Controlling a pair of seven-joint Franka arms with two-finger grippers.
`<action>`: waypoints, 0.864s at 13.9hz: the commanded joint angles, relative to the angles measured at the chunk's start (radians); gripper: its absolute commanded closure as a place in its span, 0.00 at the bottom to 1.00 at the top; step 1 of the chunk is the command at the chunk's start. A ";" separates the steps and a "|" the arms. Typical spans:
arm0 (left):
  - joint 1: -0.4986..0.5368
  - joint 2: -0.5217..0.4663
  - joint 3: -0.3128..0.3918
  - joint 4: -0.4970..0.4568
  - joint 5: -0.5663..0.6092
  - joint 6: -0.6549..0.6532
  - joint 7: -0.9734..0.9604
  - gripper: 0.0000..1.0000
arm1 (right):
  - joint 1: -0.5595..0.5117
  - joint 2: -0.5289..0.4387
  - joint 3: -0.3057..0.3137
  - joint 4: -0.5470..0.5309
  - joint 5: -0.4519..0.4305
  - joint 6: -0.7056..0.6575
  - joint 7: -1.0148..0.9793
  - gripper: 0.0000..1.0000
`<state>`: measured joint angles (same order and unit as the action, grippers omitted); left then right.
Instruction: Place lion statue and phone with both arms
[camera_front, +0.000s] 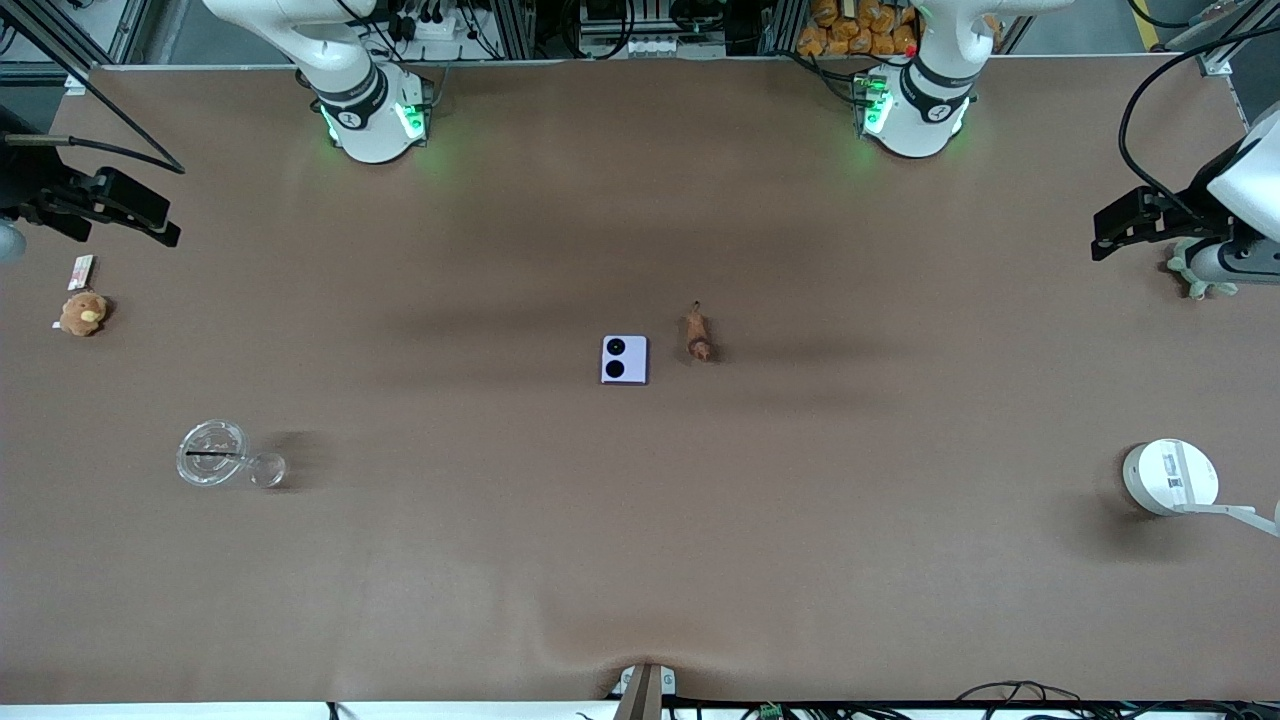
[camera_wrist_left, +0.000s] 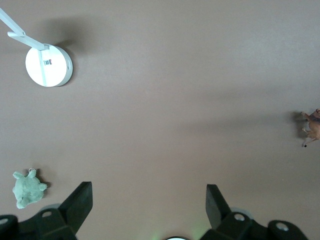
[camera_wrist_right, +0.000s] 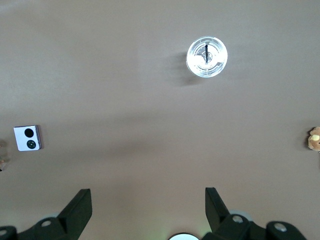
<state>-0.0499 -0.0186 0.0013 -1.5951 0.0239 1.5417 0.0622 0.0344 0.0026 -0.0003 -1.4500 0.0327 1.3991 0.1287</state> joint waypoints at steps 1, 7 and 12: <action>0.004 0.006 -0.006 0.017 0.016 -0.003 0.018 0.00 | 0.004 0.007 -0.001 0.022 -0.031 -0.017 -0.004 0.00; -0.002 0.016 -0.004 0.021 0.024 -0.003 0.016 0.00 | -0.002 0.007 0.000 0.020 -0.020 -0.015 -0.032 0.00; -0.002 0.049 -0.006 0.032 0.005 -0.002 -0.028 0.00 | -0.010 0.007 -0.001 0.019 -0.017 -0.017 -0.032 0.00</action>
<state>-0.0518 -0.0018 0.0007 -1.5948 0.0245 1.5419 0.0570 0.0327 0.0027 -0.0026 -1.4500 0.0189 1.3973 0.1098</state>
